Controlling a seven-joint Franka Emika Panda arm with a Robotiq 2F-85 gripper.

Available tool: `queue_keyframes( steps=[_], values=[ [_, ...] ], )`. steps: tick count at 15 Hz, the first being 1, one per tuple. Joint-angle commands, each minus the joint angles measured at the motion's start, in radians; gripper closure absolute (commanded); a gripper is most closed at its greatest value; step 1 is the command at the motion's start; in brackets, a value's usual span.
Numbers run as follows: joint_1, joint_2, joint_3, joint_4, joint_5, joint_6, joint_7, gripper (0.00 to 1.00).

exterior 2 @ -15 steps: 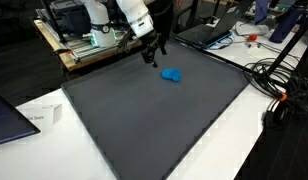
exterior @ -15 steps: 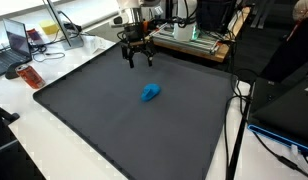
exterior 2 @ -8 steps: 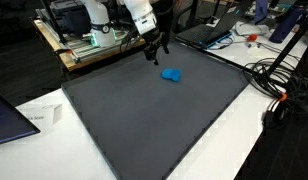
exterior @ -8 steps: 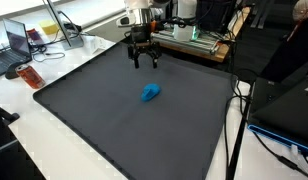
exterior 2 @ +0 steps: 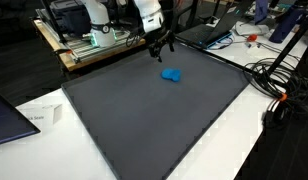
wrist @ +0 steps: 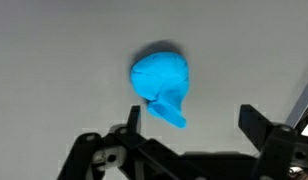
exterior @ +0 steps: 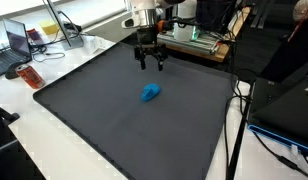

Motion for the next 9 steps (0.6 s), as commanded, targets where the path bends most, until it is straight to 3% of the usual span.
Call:
queue_keyframes(
  steps=[1,5,8,9],
  values=[
    [0.078,-0.01,-0.065,-0.015,-0.172,0.027,0.267,0.0],
    [0.12,0.001,-0.119,-0.005,-0.416,0.012,0.57,0.0],
    [0.21,0.004,-0.216,0.005,-0.618,-0.009,0.799,0.0],
    [0.209,0.004,-0.216,0.008,-0.693,-0.015,0.872,0.0]
  ],
)
